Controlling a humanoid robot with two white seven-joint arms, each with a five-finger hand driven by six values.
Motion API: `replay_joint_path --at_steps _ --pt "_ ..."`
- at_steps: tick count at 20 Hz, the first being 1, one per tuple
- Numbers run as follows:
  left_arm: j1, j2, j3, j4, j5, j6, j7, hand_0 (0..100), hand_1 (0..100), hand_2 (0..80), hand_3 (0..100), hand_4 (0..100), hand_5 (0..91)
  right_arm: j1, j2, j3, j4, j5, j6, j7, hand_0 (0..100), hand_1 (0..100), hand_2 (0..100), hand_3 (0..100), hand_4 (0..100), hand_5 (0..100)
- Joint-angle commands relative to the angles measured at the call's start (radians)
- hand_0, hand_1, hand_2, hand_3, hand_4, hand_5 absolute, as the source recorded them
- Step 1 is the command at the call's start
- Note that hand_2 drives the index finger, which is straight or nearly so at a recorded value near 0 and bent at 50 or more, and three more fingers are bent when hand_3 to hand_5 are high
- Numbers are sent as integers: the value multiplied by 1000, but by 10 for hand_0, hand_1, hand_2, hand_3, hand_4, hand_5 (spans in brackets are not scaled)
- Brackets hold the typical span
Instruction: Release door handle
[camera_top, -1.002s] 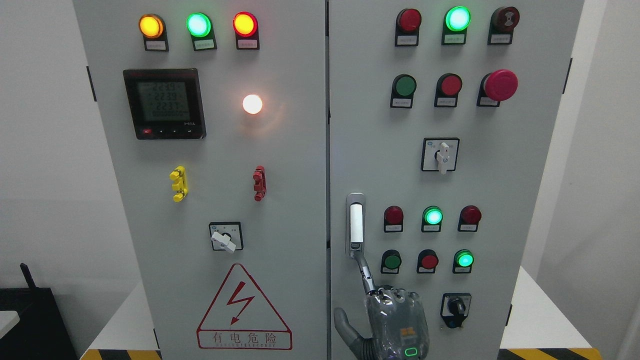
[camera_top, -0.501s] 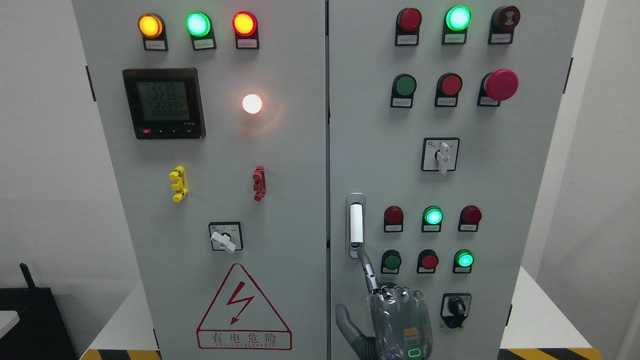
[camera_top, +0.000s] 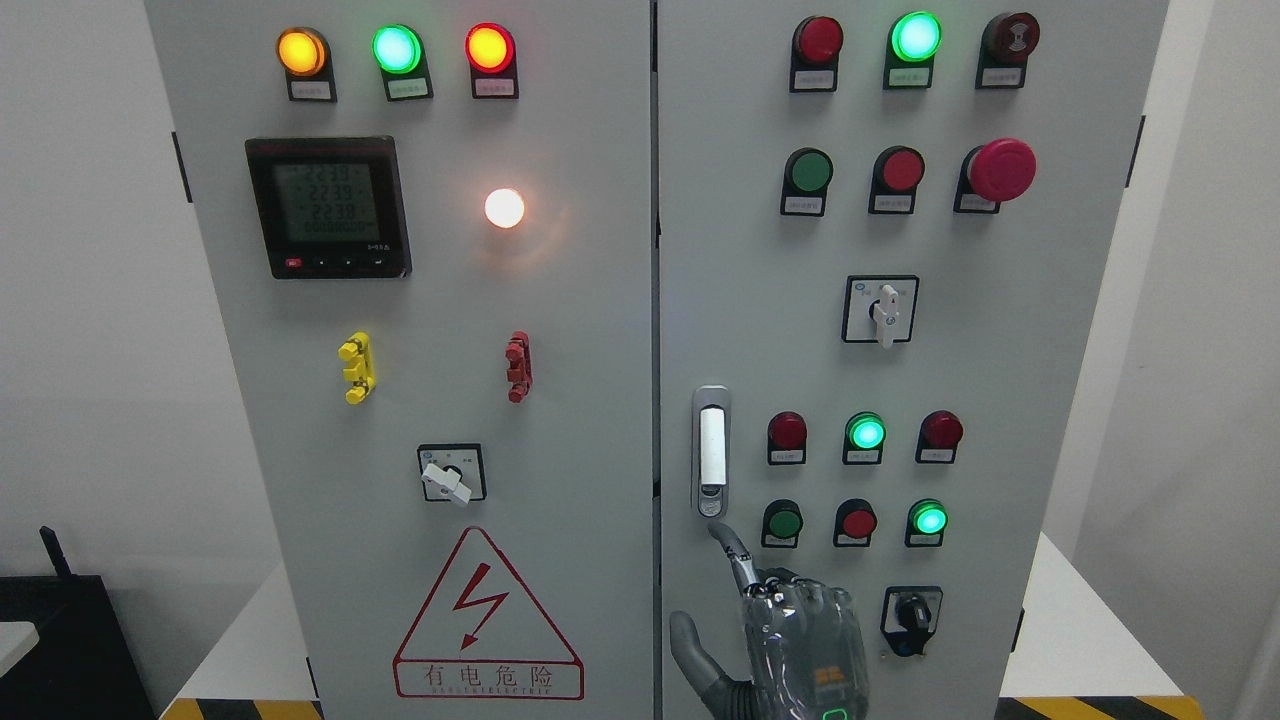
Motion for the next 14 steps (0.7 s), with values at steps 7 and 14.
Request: replay_joint_path --at_steps 7,14 --pt "0 0 11 17 0 -1 1 120 389 0 0 0 0 19 -10 -15 -84 -58 -38 -2 504 236 758 1000 945 986" --pt "0 0 11 17 0 -1 1 120 389 0 0 0 0 -31 -10 -23 -104 -39 -12 7 479 129 915 1000 935 972"
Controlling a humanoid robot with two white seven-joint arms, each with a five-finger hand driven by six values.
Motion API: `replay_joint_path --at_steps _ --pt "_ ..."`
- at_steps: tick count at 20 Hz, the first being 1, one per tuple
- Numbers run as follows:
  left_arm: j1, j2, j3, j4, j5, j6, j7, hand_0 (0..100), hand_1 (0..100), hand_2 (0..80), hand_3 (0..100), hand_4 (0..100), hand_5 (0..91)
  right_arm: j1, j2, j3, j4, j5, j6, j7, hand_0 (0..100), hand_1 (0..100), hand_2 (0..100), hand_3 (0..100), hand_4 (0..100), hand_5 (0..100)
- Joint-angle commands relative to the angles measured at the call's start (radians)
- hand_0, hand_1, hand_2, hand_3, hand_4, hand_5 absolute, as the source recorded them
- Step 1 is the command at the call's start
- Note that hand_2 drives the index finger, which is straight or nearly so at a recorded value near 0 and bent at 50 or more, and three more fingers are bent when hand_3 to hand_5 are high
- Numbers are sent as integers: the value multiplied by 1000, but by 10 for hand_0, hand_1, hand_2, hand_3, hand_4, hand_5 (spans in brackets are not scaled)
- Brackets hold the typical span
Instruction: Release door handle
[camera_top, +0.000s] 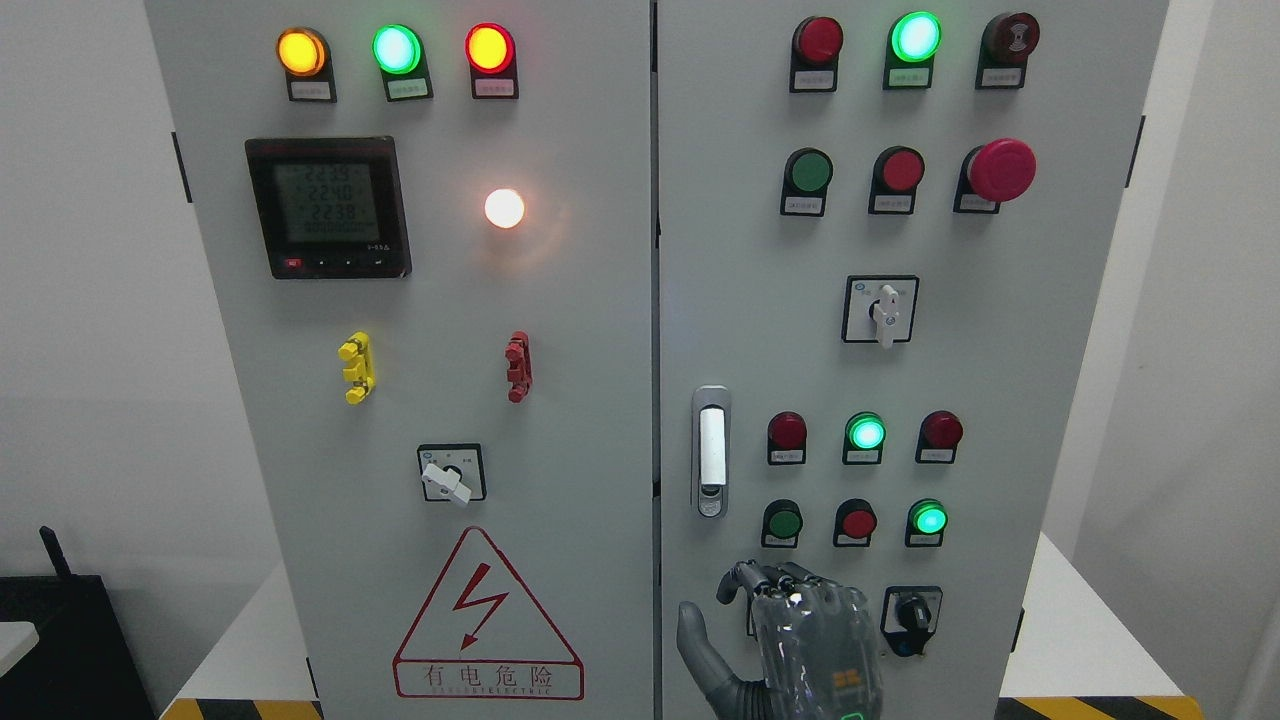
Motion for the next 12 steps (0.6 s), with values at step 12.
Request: replay_joint_path --at_steps 12 --pt "0 0 11 17 0 0 1 120 389 0 0 0 0 -69 -7 -10 -2 79 80 73 401 124 951 1000 933 976"
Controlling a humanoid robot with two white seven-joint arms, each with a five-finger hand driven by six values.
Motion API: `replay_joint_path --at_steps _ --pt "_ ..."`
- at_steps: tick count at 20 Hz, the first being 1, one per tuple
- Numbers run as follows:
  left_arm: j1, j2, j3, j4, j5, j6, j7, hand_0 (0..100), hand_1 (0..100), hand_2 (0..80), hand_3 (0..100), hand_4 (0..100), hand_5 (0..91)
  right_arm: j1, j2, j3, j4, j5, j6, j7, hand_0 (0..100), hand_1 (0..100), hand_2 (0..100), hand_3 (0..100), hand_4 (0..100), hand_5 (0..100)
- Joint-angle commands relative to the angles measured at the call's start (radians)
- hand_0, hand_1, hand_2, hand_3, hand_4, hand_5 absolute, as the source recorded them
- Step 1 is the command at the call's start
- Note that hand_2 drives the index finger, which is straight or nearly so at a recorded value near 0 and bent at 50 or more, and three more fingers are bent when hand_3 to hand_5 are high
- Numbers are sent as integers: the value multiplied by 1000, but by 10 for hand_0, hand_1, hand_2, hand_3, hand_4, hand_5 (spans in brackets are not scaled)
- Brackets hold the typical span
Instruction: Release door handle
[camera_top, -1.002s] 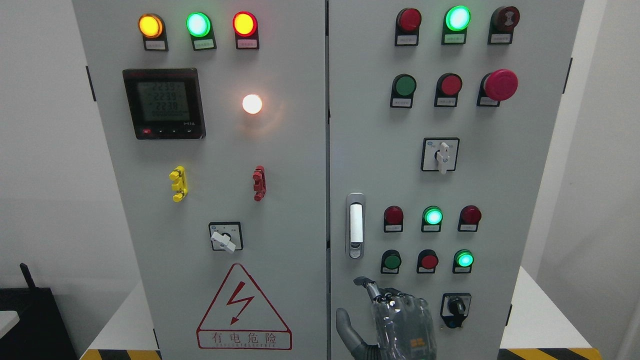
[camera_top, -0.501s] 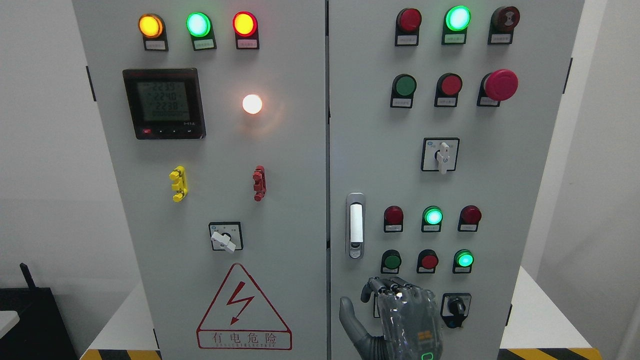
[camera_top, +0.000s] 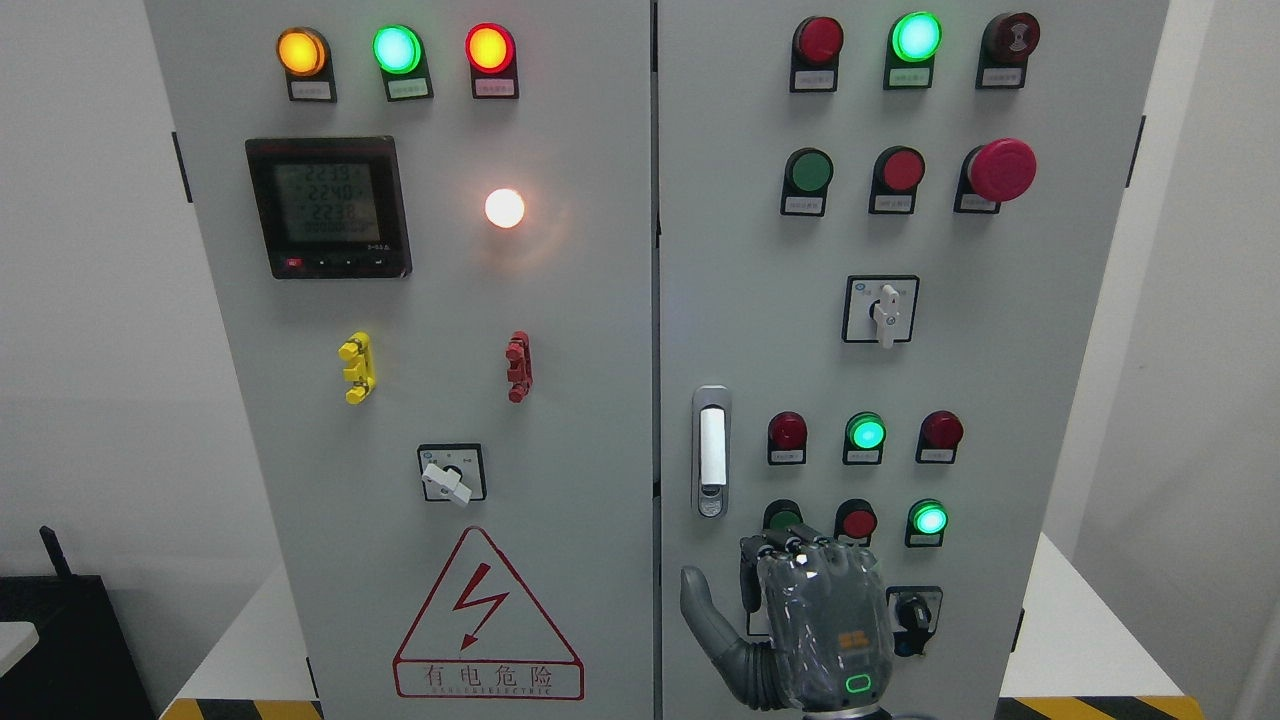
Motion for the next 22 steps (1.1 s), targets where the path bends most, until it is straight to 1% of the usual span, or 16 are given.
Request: replay_joint_path --at_steps 1,5,7,8,15,18,22 --pt "0 0 11 17 0 0 1 120 389 0 0 0 0 -26 -2 -3 16 16 21 15 399 125 952 1000 932 976" --pt "0 0 11 17 0 0 1 120 389 0 0 0 0 -42 -2 -3 16 16 29 19 388 130 957 1000 929 976" --pt "0 0 11 17 0 0 1 120 389 0 0 0 0 -48 -1 -3 15 16 49 53 382 134 963 1000 930 977" --pt "0 -1 11 17 0 0 1 120 389 0 0 0 0 -54 -1 -3 16 16 58 57 380 135 965 1000 931 977" --pt "0 0 11 17 0 0 1 120 389 0 0 0 0 -79 2 -3 16 18 61 62 373 139 969 1000 937 978" --pt "0 0 11 17 0 0 1 120 389 0 0 0 0 -85 2 -4 16 17 61 93 370 142 969 1000 937 978" --pt "0 0 11 17 0 0 1 120 389 0 0 0 0 -111 5 -4 25 16 61 96 370 141 966 1000 937 978"
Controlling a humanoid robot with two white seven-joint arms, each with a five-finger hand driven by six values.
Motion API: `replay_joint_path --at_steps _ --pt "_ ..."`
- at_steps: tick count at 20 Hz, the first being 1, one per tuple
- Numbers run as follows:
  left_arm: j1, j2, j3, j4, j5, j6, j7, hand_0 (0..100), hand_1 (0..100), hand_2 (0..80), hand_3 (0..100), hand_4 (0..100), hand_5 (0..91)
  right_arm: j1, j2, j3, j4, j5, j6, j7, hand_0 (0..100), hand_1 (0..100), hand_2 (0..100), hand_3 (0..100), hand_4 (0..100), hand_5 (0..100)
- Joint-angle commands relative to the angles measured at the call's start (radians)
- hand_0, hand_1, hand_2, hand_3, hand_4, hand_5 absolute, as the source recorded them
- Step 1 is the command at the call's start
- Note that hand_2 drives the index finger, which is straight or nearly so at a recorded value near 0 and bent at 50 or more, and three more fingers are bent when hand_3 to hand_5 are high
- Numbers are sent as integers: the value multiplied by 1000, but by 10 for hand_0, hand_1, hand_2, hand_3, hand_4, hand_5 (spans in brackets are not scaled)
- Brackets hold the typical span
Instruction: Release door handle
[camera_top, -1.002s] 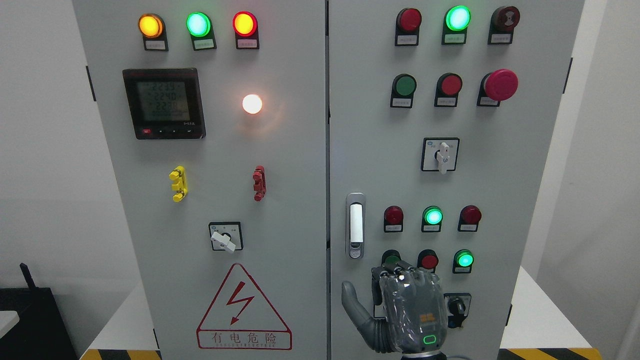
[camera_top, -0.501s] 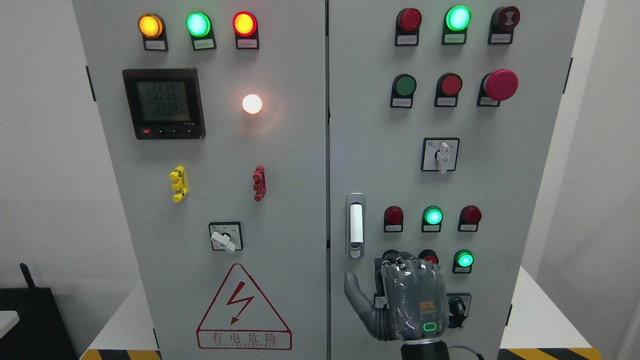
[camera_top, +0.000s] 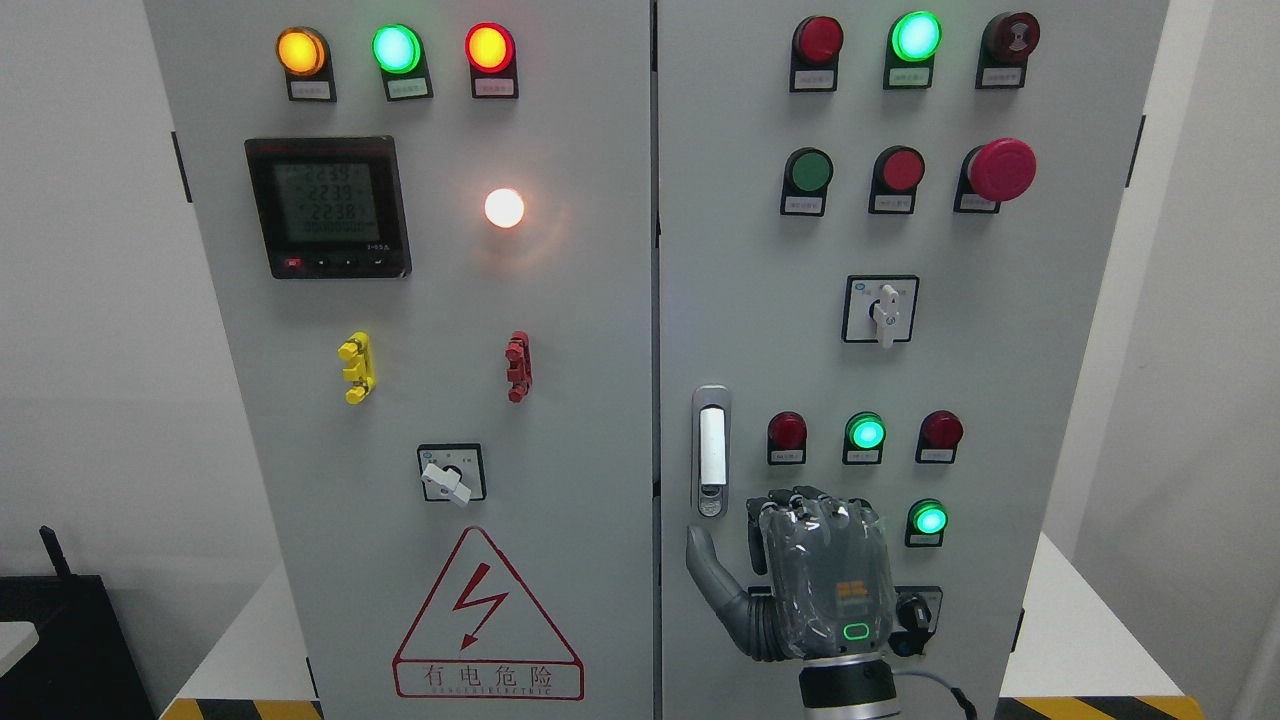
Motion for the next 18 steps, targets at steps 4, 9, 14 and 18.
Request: replay_joint_path --at_steps 4,9,14,18 --pt "0 0 11 17 0 0 1 120 389 0 0 0 0 -35 4 -1 11 0 10 7 367 144 965 1000 936 977" --pt "0 -1 11 17 0 0 1 120 389 0 0 0 0 -49 5 -4 27 -2 11 21 367 148 966 1000 937 977" --pt "0 0 11 17 0 0 1 120 389 0 0 0 0 -56 7 -4 28 -2 18 22 366 150 968 1000 937 977" --pt "0 0 11 17 0 0 1 120 389 0 0 0 0 -58 8 -4 30 -3 18 22 367 153 969 1000 936 977"
